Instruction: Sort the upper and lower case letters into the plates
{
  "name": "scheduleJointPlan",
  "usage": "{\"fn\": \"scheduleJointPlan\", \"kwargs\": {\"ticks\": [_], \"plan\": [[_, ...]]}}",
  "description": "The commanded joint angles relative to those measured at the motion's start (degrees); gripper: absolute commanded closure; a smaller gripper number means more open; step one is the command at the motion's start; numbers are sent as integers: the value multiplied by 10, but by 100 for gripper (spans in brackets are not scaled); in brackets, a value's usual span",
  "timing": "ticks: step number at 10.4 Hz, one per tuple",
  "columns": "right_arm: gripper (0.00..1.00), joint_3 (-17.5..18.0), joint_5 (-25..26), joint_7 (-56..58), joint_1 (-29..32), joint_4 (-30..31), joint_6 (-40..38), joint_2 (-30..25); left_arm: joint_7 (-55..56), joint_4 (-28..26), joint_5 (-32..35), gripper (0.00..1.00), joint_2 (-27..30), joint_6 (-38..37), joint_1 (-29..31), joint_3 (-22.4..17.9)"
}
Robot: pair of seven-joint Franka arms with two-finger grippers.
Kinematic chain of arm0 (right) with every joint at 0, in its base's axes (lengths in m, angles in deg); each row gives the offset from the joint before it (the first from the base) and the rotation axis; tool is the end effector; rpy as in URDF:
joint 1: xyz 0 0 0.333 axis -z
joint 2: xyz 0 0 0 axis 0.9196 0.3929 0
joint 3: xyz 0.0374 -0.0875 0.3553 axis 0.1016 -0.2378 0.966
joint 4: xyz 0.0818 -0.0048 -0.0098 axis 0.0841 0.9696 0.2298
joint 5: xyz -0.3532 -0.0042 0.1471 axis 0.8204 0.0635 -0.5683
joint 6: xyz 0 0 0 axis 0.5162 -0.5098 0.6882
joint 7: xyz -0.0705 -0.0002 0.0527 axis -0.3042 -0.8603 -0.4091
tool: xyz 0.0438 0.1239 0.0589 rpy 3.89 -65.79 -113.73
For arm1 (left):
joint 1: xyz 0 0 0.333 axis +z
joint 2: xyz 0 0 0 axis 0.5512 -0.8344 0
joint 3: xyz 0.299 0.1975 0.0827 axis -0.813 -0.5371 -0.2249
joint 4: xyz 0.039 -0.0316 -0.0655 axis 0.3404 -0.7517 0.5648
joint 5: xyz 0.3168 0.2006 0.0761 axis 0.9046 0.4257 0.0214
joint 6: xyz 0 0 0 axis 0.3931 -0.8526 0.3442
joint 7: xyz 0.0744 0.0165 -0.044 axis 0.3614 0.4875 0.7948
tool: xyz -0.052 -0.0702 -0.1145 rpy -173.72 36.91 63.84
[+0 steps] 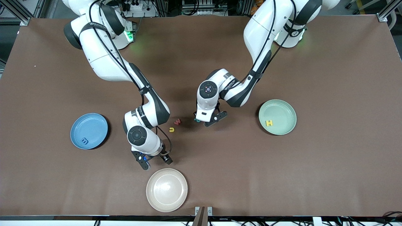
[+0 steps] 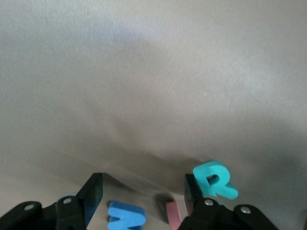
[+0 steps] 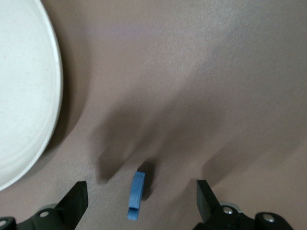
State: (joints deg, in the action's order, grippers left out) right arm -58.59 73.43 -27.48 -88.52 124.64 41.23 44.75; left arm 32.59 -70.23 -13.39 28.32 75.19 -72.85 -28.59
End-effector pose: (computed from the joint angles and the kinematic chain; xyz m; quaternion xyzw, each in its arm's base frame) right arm 0.7426 0.3369 0.1759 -0.9023 0.4286 -0.0022 0.0452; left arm 0.5266 -0.5260 0.1749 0.9631 0.2659 -0.0395 0.0101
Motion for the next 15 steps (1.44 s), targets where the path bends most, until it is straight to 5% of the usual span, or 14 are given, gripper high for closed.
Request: {"fn": "scheduleJointPlan", "kwargs": {"ticks": [1, 3, 4, 5, 15], "plan": [[0, -2, -1, -12, -5, -2, 6, 2, 2, 2, 5, 23, -2, 8, 1, -1], [0, -2, -2, -13, -8, -2, 5, 2, 6, 3, 5, 23, 3, 8, 2, -1], [66, -2, -2, -13, -10, -2, 5, 2, 6, -2, 4, 23, 8, 8, 2, -1], [100, -2, -3, -13, -11, -2, 5, 2, 7, -7, 4, 23, 7, 7, -1, 0], [100, -1, -6, 32, 25, 3, -27, -36, 10, -64, 4, 21, 36, 7, -1, 15]]}}
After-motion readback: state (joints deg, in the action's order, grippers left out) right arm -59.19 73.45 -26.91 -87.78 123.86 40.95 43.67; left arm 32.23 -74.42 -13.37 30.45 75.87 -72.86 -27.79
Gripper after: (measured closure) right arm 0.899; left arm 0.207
